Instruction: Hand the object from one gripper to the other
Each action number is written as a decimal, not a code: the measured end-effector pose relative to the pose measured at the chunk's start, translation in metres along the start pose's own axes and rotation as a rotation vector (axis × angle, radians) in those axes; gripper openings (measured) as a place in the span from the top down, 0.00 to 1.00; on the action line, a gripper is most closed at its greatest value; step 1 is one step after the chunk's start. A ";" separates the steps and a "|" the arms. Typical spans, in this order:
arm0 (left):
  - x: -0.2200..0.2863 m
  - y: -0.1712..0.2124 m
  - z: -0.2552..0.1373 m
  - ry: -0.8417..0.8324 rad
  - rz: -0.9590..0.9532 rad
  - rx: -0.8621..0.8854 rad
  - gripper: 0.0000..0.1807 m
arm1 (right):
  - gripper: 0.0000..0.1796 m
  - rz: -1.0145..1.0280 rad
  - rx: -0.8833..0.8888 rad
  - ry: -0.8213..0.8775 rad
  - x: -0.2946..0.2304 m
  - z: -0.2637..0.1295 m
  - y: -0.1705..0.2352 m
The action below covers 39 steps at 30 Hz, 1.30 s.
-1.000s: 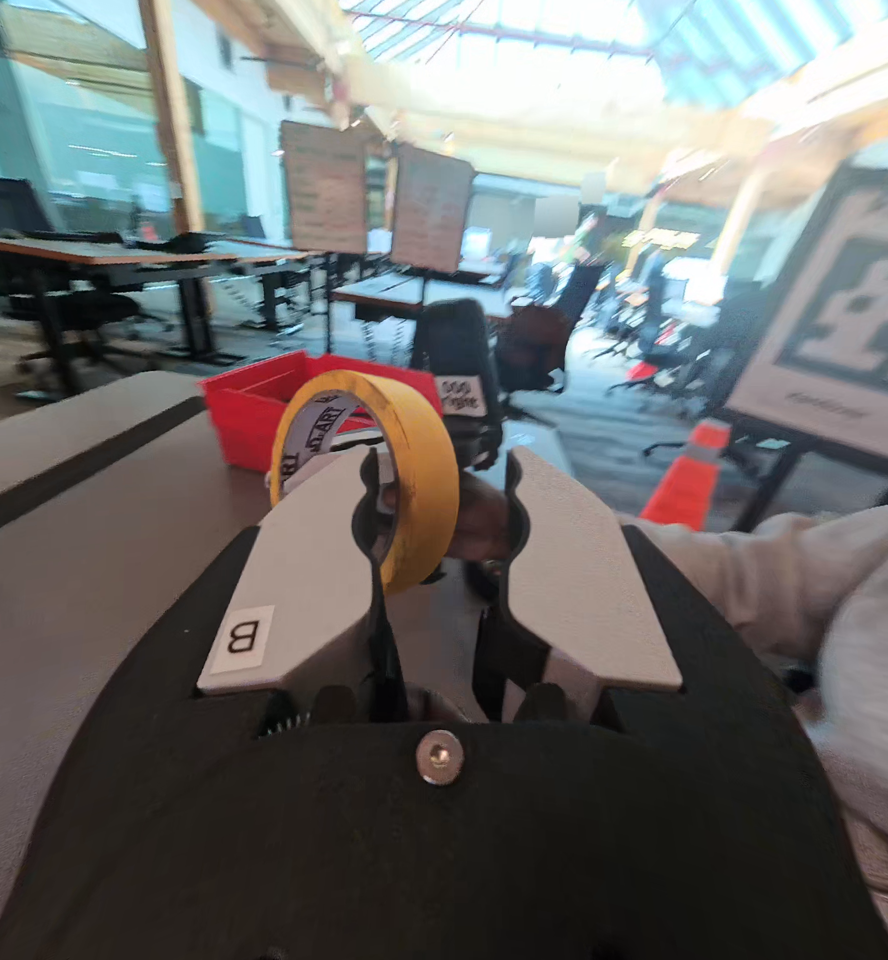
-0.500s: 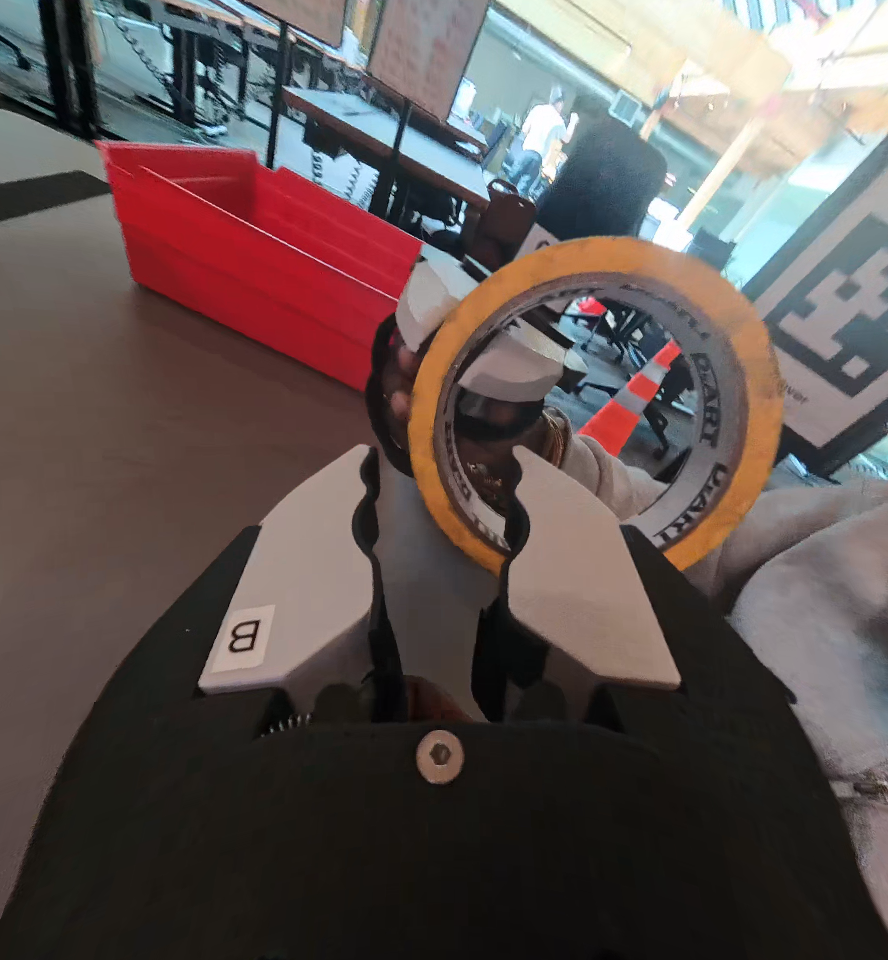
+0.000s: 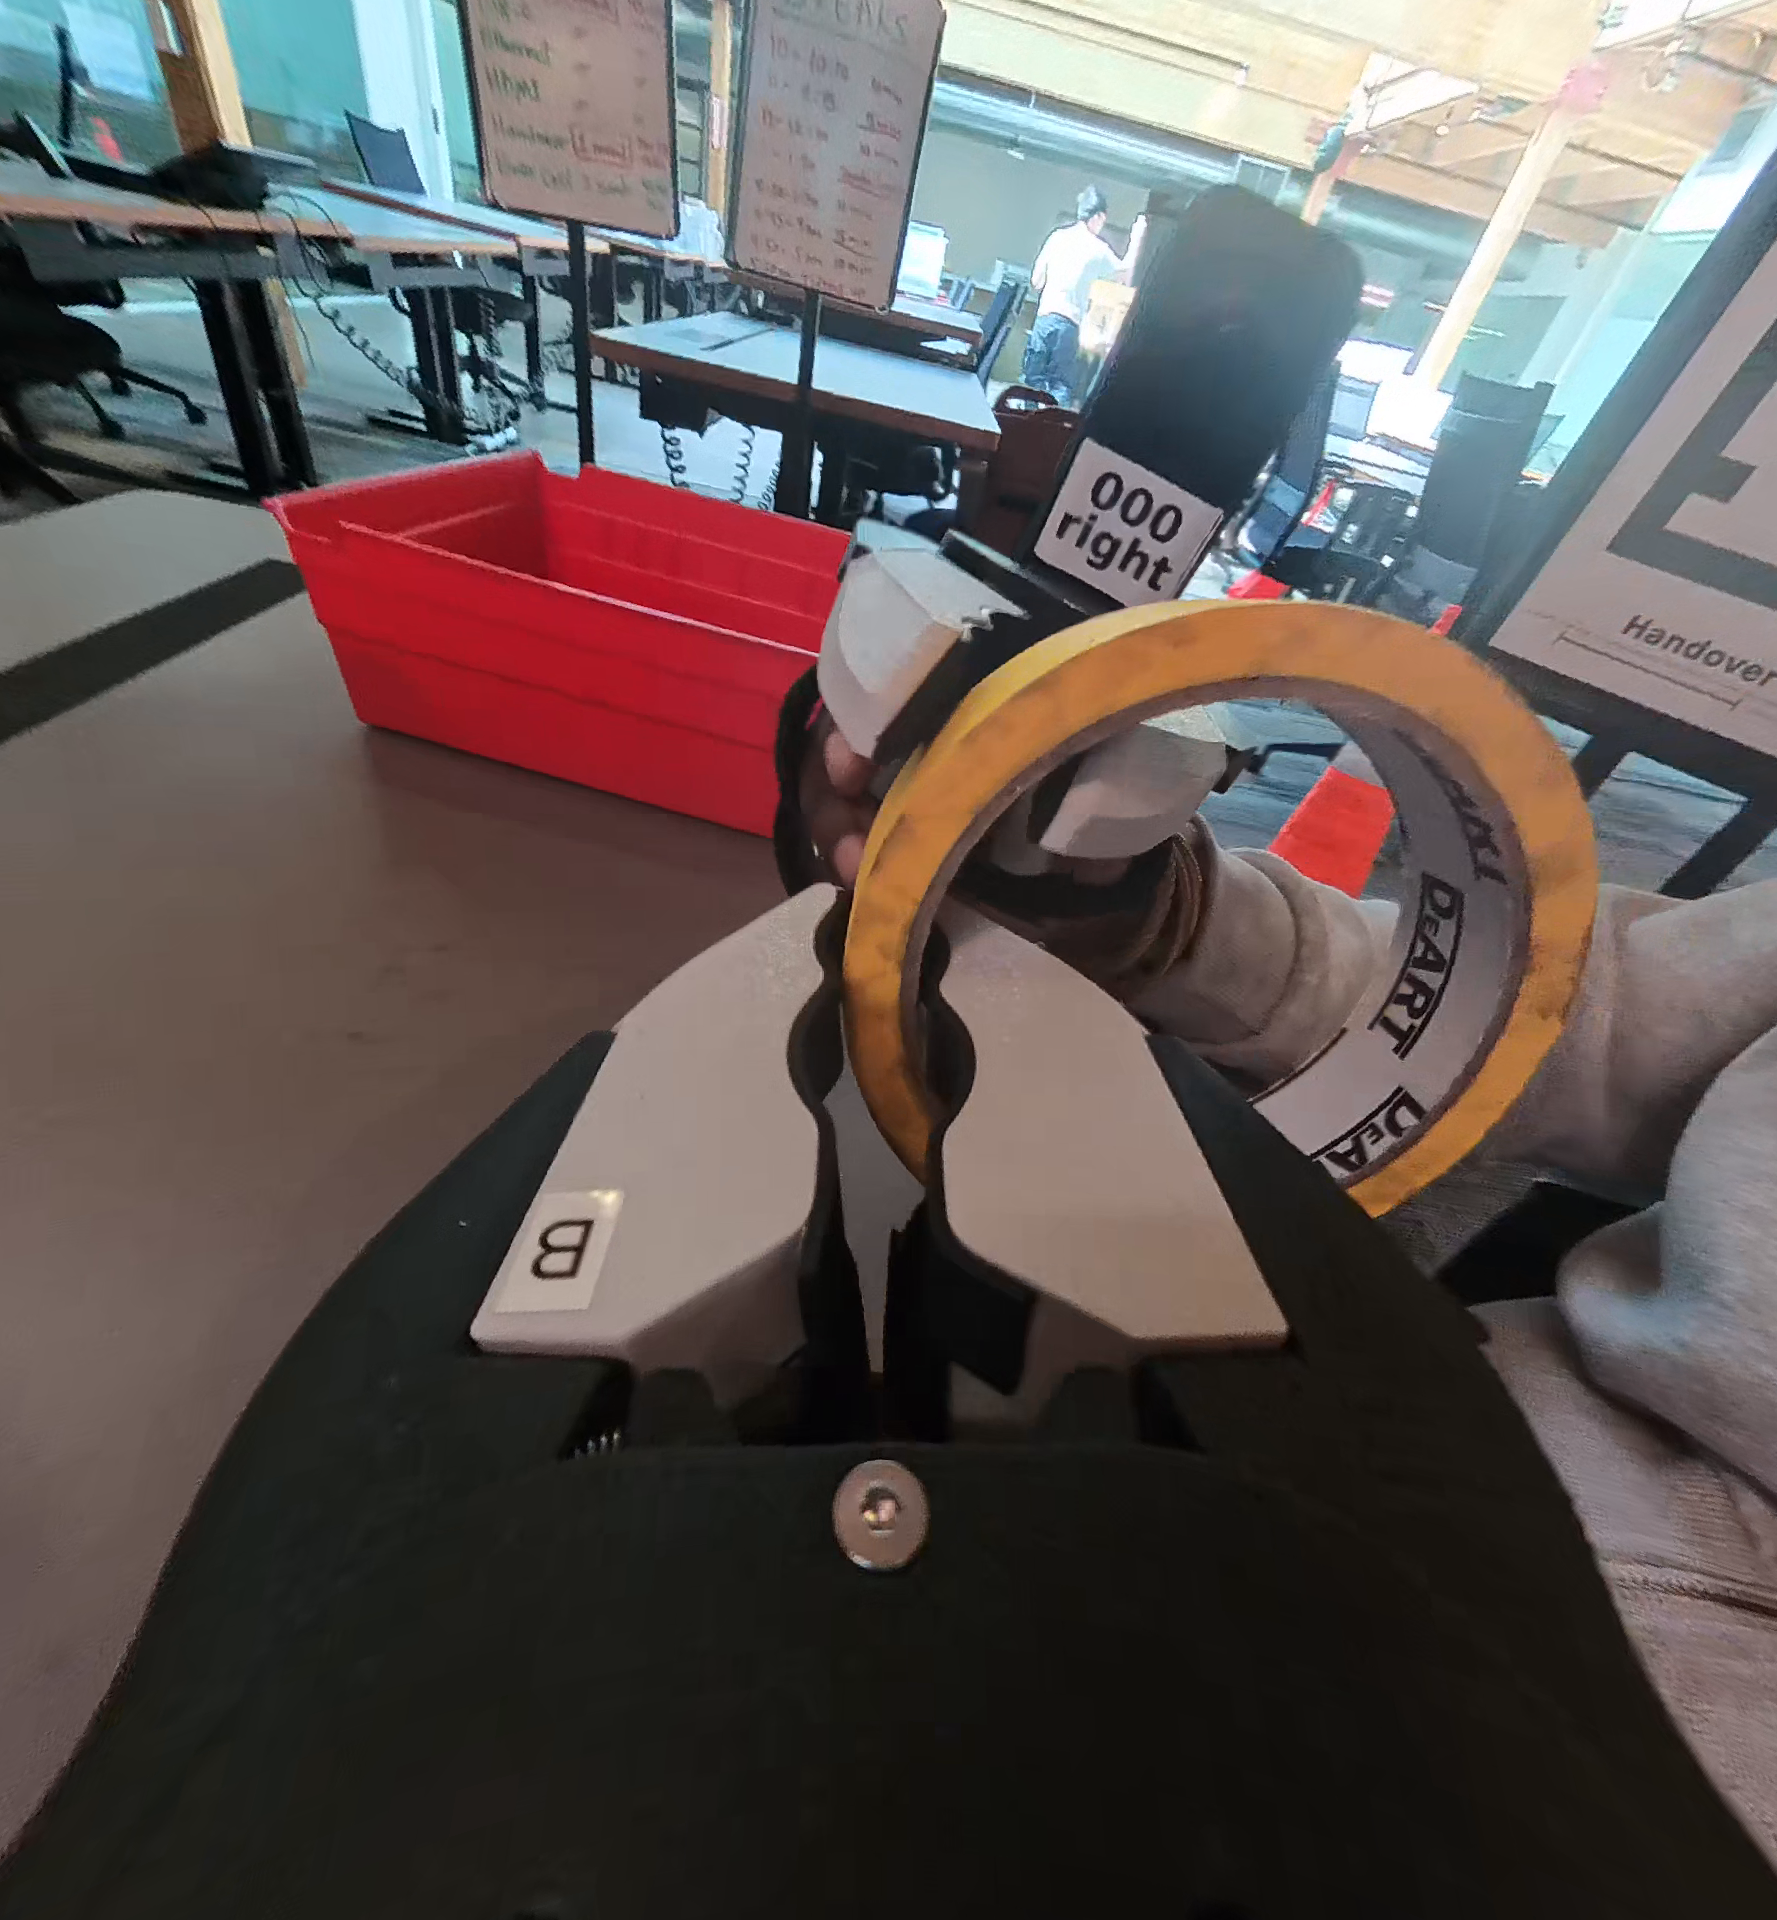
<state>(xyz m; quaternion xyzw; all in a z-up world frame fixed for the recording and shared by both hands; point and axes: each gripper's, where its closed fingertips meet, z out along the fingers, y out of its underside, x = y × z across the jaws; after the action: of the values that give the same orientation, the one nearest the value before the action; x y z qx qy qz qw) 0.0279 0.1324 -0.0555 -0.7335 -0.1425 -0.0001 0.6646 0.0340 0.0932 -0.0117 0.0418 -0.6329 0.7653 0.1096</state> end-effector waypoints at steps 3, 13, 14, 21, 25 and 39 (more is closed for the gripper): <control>-0.002 -0.010 -0.004 -0.030 0.047 0.052 0.94 | 0.81 0.047 0.018 0.031 0.007 -0.003 -0.002; -0.016 -0.042 -0.023 -0.207 0.265 0.247 0.94 | 0.70 1.039 -0.106 -0.249 0.005 0.001 0.041; -0.015 -0.043 -0.024 -0.205 0.272 0.254 0.94 | 0.72 1.072 -0.112 -0.285 0.001 0.002 0.042; -0.010 -0.037 -0.017 -0.181 0.316 0.225 0.94 | 0.92 1.045 -0.143 -0.430 -0.026 0.009 0.039; -0.005 -0.034 -0.010 -0.147 0.259 0.209 0.86 | 0.94 0.859 -0.182 -0.317 -0.018 0.008 0.048; 0.001 -0.005 -0.001 0.051 -0.177 0.043 0.73 | 0.94 0.181 -0.069 -0.023 0.013 -0.007 0.015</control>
<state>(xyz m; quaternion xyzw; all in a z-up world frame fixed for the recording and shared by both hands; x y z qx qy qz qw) 0.0286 0.1321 -0.0505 -0.7035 -0.1897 -0.0743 0.6809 0.0182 0.0987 -0.0247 -0.0105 -0.6612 0.7494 0.0343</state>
